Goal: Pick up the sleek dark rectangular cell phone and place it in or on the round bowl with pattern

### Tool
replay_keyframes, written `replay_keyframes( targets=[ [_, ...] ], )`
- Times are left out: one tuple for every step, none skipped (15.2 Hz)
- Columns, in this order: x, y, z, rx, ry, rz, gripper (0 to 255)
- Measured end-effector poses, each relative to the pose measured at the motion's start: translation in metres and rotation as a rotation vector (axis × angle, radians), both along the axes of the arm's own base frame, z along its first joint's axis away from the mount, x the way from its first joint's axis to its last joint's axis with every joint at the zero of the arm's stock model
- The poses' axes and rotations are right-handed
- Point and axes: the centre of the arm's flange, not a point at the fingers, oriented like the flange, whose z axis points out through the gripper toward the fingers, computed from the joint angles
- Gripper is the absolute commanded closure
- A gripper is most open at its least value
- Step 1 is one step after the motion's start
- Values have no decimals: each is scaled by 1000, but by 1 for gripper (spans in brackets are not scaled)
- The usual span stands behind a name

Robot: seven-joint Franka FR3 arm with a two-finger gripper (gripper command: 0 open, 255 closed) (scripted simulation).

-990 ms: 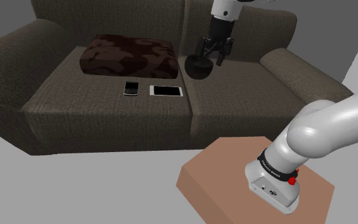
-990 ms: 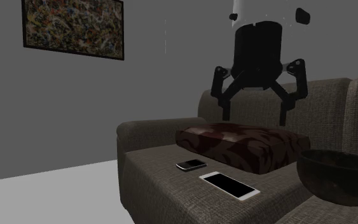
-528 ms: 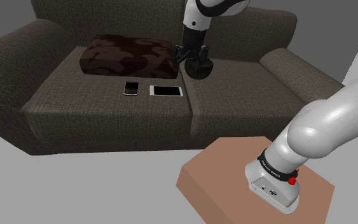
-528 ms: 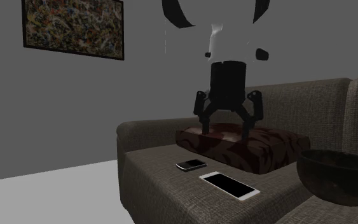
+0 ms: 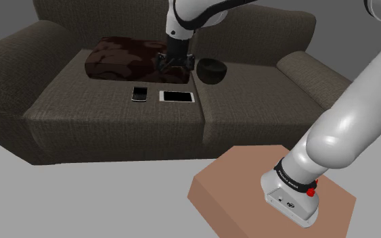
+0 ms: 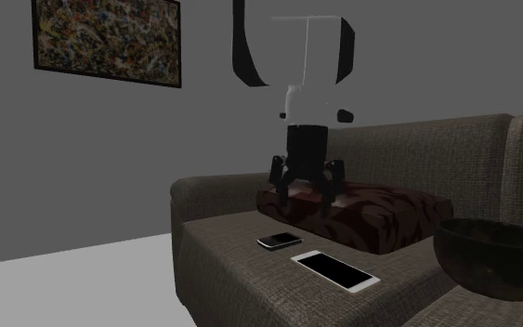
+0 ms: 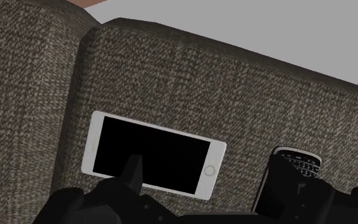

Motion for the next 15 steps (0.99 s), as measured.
replay_keyframes(
  targets=[
    [12, 9, -7, 1, -2, -9, 0],
    [21, 17, -13, 1, -2, -19, 0],
    [30, 23, -18, 2, -3, -30, 0],
    [40, 29, -24, 2, -5, -39, 0],
    [49, 37, -31, 3, -6, -49, 0],
    [60, 41, -37, 3, -7, -59, 0],
    [70, 47, -41, 4, -8, -69, 0],
    [80, 52, -48, 5, -10, -79, 0],
    [91, 59, -54, 5, -11, -89, 0],
    [100, 67, -58, 5, -12, -98, 0],
    [109, 71, -60, 6, -13, -107, 0],
    [111, 74, -67, 6, -13, -112, 0],
    [115, 76, -73, 6, -14, -115, 0],
    [116, 77, -78, 6, -14, -116, 0],
    [117, 78, -83, 6, -14, -117, 0]
  ],
)
